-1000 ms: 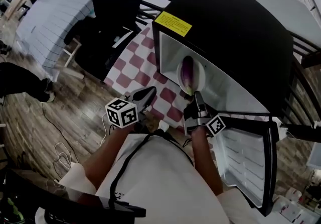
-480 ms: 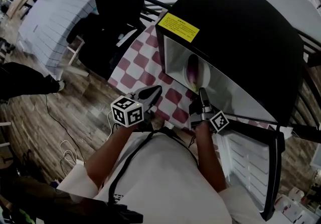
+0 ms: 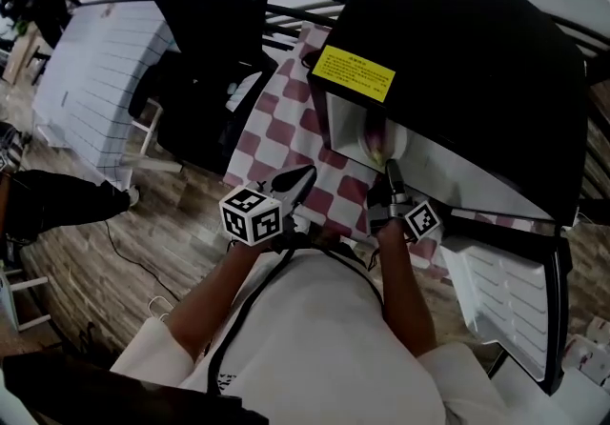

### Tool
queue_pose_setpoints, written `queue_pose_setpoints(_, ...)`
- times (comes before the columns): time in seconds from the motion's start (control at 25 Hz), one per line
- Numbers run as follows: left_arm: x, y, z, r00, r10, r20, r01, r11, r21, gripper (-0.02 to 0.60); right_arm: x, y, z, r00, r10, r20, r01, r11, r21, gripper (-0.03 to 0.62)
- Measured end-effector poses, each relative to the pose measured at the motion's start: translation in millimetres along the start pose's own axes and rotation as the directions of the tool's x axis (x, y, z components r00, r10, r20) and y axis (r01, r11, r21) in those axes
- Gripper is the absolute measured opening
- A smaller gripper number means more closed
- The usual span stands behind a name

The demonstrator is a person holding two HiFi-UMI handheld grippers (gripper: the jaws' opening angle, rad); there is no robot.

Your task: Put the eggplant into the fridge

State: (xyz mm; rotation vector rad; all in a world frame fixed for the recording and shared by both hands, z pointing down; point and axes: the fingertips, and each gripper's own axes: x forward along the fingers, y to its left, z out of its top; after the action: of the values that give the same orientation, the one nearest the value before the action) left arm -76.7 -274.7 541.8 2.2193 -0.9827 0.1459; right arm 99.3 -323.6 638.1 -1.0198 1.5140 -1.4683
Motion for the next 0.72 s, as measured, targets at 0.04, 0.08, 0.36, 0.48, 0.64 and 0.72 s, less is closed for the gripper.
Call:
queue_pose_setpoints(0.04,1.2,3.0,0.6,1.000,-0.006,-0.010,0.006,1.000,0.007,0.005,1.1,-2.1,-2.0,1.000,-0.005,0.014,0.005,1.000,0.002,0.043)
queue_pose_setpoints(0.08,2.5,5.5,0.7,1.000,-0.012,-0.021,0.012,1.000,0.013,0.005,2.3,-3.7,-4.1,1.000,-0.007,0.027,0.007,1.000,0.005,0.043)
queue_pose_setpoints(0.36,21.8,5.3,3.3,0.992,-0.106,-0.076,0.108,0.994,0.026,0.005,14.6,-6.4,-7.7,0.992,-0.006,0.124,0.004,1.000,0.017,0.041)
queue_pose_setpoints(0.48,29.9,1.5,2.5,0.984,-0.145,-0.103,0.150,0.988,0.037,0.005,17.3,-9.2,-6.0,0.989,-0.007,0.148,0.008,1.000,-0.005,0.041)
queue_pose_setpoints(0.64,38.8,2.0,4.9,0.975,-0.176,-0.135,0.186,0.980,0.070,0.005,20.8,-10.4,-8.9,0.983,-0.009,0.181,0.008,1.000,0.009,0.041)
queue_pose_setpoints(0.72,43.8,1.9,6.2,0.971,-0.189,-0.147,0.203,0.975,0.086,0.005,21.8,-14.9,-10.4,0.981,-0.011,0.191,0.010,1.000,0.007,0.041)
